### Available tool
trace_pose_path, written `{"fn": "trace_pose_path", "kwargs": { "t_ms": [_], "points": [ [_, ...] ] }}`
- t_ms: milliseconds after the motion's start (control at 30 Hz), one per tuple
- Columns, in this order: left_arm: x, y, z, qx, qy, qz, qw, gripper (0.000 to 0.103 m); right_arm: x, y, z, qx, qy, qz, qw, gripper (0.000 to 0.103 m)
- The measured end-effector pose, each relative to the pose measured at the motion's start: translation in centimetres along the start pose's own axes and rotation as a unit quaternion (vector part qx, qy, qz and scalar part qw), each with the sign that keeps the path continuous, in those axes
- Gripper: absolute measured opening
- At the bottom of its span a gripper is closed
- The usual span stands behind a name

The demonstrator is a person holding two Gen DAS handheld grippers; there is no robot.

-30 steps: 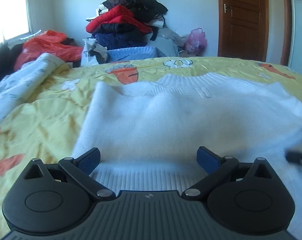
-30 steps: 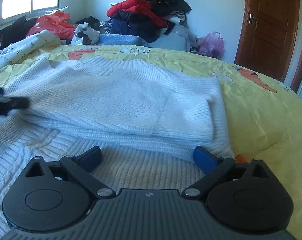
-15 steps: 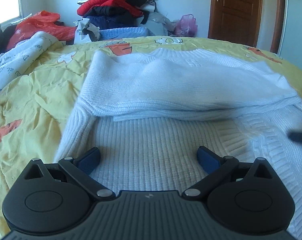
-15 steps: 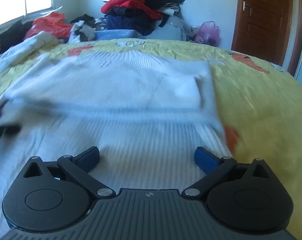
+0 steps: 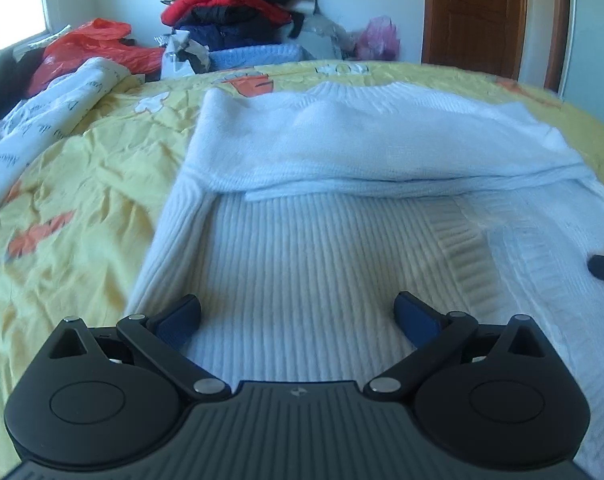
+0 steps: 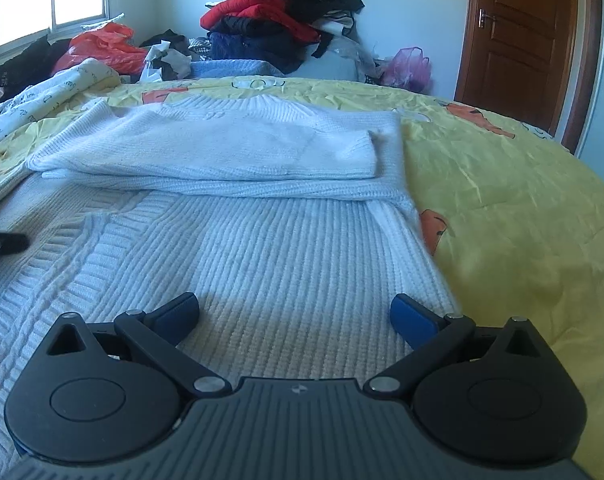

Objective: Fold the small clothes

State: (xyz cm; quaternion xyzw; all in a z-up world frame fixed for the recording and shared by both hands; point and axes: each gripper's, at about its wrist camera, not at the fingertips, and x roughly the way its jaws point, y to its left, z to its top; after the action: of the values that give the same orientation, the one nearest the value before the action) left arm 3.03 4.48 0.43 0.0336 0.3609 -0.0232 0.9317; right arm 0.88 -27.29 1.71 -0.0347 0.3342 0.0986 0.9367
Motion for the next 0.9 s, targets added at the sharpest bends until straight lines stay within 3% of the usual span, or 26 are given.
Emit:
{"fn": "trace_pose_path", "kwargs": {
  "t_ms": [900],
  "points": [
    [0.17,0.3,-0.36,-0.016,-0.011,0.001,0.9998,0.103,0.13,-0.14,-0.1,0.002,-0.001,0.004,1.0,0.101]
  ]
}}
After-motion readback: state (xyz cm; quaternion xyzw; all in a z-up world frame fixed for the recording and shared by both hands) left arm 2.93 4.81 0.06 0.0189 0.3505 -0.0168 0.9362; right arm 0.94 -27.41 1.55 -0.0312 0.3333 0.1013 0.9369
